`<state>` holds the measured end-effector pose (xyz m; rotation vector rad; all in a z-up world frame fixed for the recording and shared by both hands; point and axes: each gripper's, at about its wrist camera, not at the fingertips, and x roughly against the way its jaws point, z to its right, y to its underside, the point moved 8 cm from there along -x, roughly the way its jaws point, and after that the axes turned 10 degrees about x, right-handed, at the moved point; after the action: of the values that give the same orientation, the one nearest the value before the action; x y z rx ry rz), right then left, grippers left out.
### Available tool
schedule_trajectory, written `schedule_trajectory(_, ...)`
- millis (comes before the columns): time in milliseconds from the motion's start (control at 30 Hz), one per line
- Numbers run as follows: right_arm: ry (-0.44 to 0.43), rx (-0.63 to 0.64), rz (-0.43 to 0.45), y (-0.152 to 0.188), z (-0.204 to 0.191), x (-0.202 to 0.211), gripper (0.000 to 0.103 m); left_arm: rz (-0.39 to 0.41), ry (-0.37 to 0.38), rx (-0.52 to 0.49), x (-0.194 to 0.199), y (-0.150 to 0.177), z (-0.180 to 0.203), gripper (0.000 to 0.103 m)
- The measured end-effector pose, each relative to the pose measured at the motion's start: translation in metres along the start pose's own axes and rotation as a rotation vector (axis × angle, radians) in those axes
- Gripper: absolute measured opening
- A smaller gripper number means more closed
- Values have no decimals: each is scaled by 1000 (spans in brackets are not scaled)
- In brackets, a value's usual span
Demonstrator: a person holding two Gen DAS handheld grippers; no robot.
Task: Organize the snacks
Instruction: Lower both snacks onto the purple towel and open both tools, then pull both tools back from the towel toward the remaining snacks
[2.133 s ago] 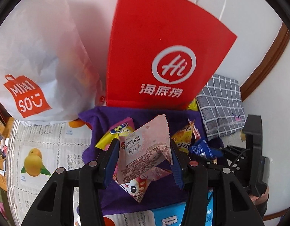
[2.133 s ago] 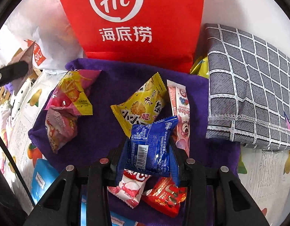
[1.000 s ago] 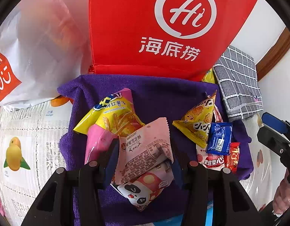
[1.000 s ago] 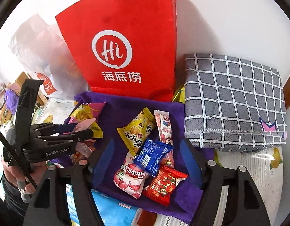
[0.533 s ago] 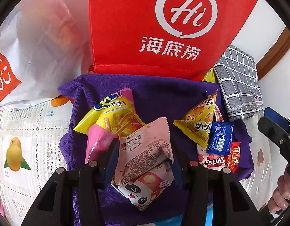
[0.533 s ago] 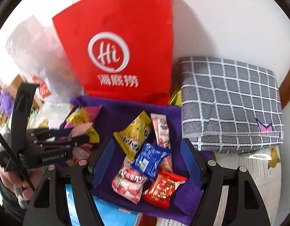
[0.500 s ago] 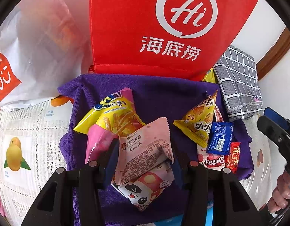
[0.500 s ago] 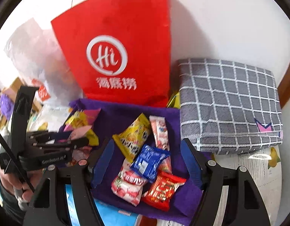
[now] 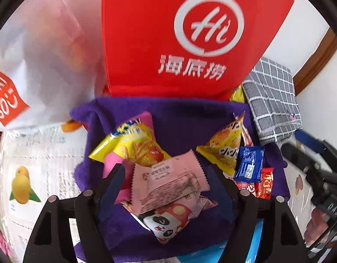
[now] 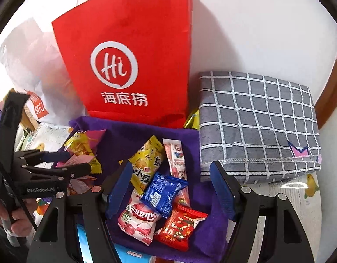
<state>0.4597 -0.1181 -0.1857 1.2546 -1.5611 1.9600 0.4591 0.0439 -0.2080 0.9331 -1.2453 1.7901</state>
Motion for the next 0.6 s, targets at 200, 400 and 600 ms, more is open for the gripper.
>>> schedule_trajectory(200, -176, -61, -12, 2, -11, -5, 73, 13, 29, 12, 8, -5, 2, 78)
schedule_trajectory(400, -151, -94, 9, 2, -3, 0, 73, 48, 22, 14, 15, -5, 2, 78)
schedule_trajectory(600, -56, -46, 50, -2, 0, 12, 72, 62, 49, -13, 25, -3, 13, 76)
